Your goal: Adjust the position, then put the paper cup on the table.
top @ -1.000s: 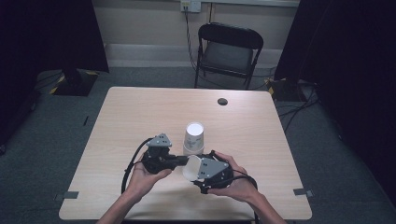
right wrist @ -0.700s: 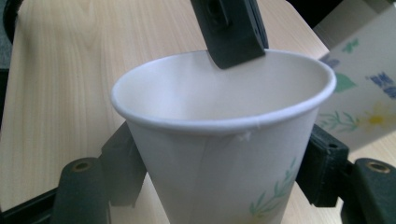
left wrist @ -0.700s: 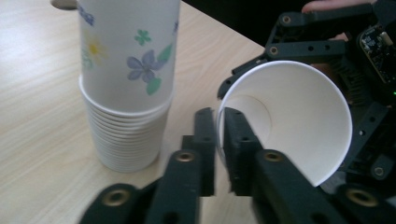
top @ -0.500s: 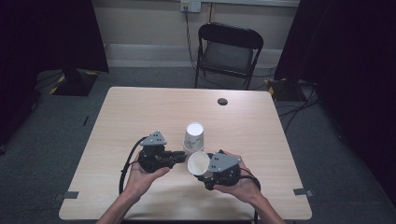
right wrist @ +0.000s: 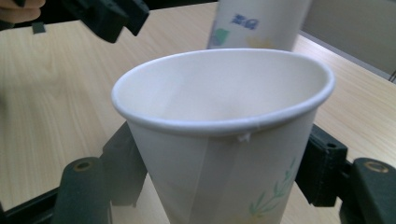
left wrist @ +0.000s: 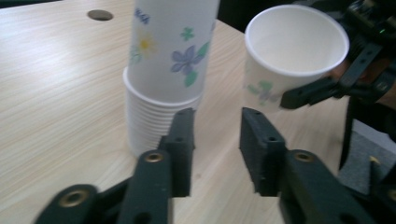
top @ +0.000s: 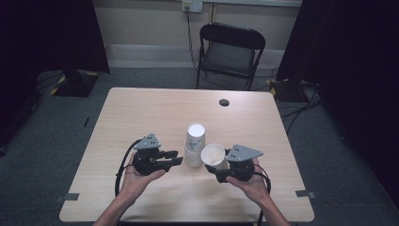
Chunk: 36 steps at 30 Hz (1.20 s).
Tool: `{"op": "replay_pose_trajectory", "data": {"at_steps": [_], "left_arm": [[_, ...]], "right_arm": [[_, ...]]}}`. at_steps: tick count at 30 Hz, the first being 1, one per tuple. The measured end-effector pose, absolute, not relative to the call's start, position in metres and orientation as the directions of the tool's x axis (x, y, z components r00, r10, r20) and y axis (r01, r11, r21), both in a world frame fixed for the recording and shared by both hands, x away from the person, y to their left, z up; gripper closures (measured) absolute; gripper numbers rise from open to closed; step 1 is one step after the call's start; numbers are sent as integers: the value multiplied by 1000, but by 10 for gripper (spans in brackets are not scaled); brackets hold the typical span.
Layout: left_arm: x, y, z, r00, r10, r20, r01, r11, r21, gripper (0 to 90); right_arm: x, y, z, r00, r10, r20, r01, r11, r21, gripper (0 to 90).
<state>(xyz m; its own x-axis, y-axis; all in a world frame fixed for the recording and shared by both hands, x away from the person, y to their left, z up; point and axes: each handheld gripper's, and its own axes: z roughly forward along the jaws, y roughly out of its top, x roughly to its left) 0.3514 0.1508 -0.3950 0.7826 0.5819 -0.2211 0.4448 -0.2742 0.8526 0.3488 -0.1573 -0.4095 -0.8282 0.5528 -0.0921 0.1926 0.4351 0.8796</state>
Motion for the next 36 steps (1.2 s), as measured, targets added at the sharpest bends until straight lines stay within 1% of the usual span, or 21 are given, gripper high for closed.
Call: {"op": "replay_pose_trajectory", "data": {"at_steps": [4, 8, 11, 17, 27, 32, 36], "left_arm": [[354, 160, -400, 766, 608, -211, 454, -278, 846, 547], [354, 168, -405, 751, 619, -231, 475, -263, 840, 517], [353, 174, -408, 738, 641, -213, 479, -273, 835, 496], [354, 186, -411, 701, 690, -180, 484, -276, 830, 453], [356, 202, -428, 651, 745, -145, 516, -294, 804, 414], [357, 212, -437, 624, 771, -125, 542, -313, 780, 353], [360, 217, -447, 610, 784, -117, 568, -329, 754, 299]], "right_arm": [[354, -166, -409, -811, 579, -83, 214, 426, 879, 297], [363, -178, -408, -781, 623, -47, 243, 373, 896, 298], [370, -185, -408, -759, 651, -22, 265, 339, 903, 299], [379, -193, -409, -724, 690, -10, 281, 309, 909, 301], [402, -201, -416, -678, 735, 8, 309, 275, 911, 304], [415, -202, -422, -656, 755, 19, 328, 262, 908, 304], [428, -201, -427, -632, 775, -4, 330, 274, 903, 303]]}}
